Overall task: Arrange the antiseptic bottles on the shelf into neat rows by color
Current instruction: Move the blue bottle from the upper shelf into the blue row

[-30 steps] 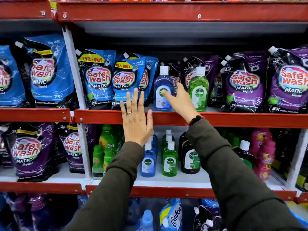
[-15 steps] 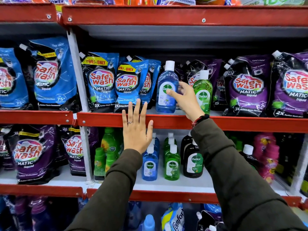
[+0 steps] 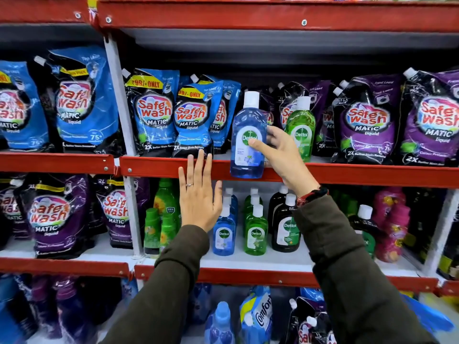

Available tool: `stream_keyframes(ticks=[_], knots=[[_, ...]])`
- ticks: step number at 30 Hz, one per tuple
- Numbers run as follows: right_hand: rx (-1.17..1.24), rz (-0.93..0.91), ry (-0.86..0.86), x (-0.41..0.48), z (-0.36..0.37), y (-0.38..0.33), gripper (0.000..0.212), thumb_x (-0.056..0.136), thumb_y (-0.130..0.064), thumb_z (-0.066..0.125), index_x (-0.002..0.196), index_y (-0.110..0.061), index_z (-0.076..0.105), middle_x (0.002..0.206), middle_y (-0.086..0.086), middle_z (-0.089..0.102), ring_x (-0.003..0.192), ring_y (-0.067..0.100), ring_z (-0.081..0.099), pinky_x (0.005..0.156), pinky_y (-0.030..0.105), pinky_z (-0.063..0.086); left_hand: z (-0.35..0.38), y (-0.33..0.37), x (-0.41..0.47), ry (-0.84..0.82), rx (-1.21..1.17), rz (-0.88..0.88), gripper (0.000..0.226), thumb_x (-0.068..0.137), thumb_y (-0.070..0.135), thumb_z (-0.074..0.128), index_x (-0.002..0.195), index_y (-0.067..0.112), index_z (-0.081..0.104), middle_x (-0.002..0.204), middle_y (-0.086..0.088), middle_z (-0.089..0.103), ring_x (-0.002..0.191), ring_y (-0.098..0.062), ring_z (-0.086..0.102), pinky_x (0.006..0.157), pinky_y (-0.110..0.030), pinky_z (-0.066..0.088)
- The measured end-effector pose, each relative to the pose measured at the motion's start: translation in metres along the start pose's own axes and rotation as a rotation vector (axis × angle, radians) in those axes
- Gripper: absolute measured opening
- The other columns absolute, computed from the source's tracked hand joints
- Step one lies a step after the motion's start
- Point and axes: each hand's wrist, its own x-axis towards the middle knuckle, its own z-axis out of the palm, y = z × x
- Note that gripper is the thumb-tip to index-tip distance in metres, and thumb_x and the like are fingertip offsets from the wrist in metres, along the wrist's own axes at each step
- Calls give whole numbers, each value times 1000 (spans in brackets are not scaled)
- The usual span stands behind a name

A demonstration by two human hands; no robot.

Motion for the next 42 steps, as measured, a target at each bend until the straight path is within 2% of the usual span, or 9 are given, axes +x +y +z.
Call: stream_keyframes(ticks=[3,6,14,19,23,26,31,38,42], knots=[[-14,20,-21,-21,3,20,48,96,-18,70,140,-9,55,136,11,68,126,27,66,103,53,56,1,-4,-25,-4,-32,-29,66,104,37,31,162,21,6,173,-3,5,160,-24,-4,129,-44,-6],[-41,27,-14,-42,9,41,53,94,-19,73,142,-10,53,142,9,64,134,26,60,107,40,53,5,-9,-49,-39,-33,-68,65,103,37,31,162,21,9,173,-3,7,160,-23,-3,129,-43,-7],[-58,123,-46,-88,32,110,50,92,-19,75,137,-15,54,135,6,67,122,22,65,105,41,54,21,-22,-124,-258,-53,-151,64,102,36,30,161,19,13,172,-3,10,160,-21,-3,130,-49,4],[-67,186,-85,-113,49,154,51,92,-15,74,138,-9,53,137,8,65,122,19,65,90,13,51,33,-29,-175,-473,15,-220,66,98,40,23,160,16,23,170,-4,20,159,-25,6,130,-49,6],[-100,221,-82,-123,62,184,50,92,-12,74,137,-7,53,132,3,62,125,21,61,94,15,49,40,-34,-206,-602,27,-262,72,97,48,15,152,11,39,165,-10,34,157,-29,17,129,-49,8],[-103,264,-77,-126,70,201,49,92,-12,73,137,-6,52,137,6,62,128,21,58,104,30,50,43,-39,-218,-610,26,-235,64,99,47,24,141,6,51,153,-15,49,152,-36,30,127,-51,18],[-89,312,-75,-126,78,218,41,93,-10,73,129,-13,54,127,2,63,115,13,59,91,9,48,47,-46,-222,-585,14,-206,55,101,45,32,133,9,56,145,-15,56,149,-37,34,126,-47,16],[-84,344,-89,-123,88,232,55,92,-5,72,141,-3,48,133,10,63,116,16,61,85,5,51,46,-47,-224,-551,-19,-196,51,100,44,34,133,12,56,141,-11,57,147,-35,38,126,-48,18],[-87,344,-87,-122,89,235,55,93,-6,72,142,-3,48,136,13,63,121,20,62,90,13,52,46,-47,-224,-536,-32,-192,49,100,43,36,133,13,55,141,-9,58,146,-33,40,126,-48,18]])
